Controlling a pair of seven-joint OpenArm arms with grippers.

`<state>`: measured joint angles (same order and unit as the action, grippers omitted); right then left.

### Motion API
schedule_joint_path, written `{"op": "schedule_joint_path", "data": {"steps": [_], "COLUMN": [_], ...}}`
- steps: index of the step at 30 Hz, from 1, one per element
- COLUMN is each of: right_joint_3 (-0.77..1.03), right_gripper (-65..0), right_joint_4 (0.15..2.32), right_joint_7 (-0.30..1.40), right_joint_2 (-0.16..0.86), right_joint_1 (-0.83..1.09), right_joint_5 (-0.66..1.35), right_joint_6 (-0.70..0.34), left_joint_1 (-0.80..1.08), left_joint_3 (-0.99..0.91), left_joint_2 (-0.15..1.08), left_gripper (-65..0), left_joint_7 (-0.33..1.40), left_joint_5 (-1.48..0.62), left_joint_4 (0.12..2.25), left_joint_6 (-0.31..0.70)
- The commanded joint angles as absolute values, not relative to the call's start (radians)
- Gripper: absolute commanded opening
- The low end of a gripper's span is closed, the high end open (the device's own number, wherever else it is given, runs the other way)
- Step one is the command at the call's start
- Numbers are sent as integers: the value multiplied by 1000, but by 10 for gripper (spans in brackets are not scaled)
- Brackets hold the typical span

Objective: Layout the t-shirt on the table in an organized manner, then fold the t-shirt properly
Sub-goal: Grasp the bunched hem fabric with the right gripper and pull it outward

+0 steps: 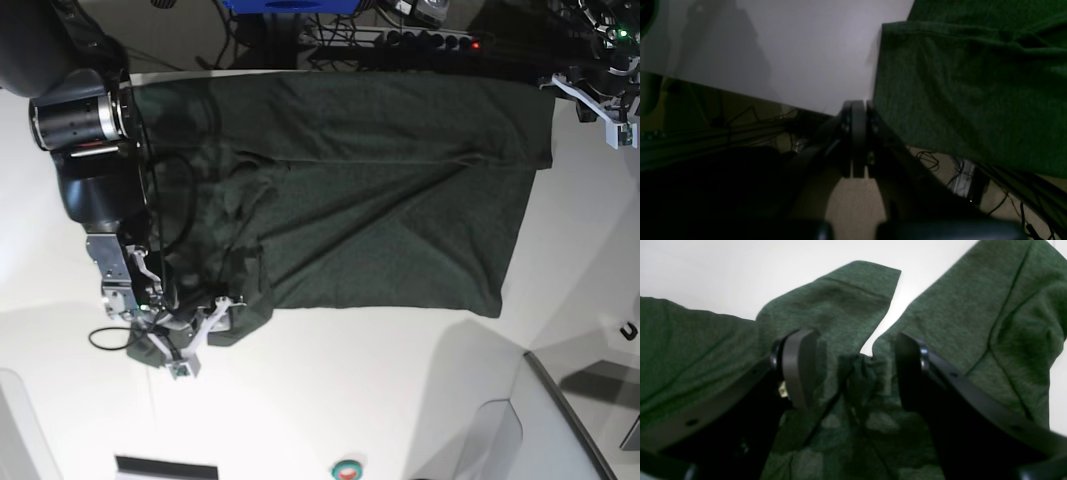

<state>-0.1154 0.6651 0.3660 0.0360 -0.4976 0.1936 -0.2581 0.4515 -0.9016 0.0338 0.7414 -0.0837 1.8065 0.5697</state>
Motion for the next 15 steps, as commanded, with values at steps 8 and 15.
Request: {"op": "schedule_joint_path", "data": {"steps": [8, 15], "right_joint_3": [-113, -114], "right_gripper": [-393, -404], "right_joint_4": [664, 622], "right_joint_7": [346, 346], "right_joint_2": [38, 35], "right_joint_1": [-513, -513], "right_joint_5": [202, 202], "right_joint_6": [-254, -255], "left_joint_1": [456, 458], "left_joint_3": [-905, -905], "left_joint_2": [44, 44], "left_gripper": [-650, -650], "left_joint_7": [728, 728], "left_joint_5": [-91, -85], "left_joint_4": [1819, 1785], "left_joint_6": [565, 565]}}
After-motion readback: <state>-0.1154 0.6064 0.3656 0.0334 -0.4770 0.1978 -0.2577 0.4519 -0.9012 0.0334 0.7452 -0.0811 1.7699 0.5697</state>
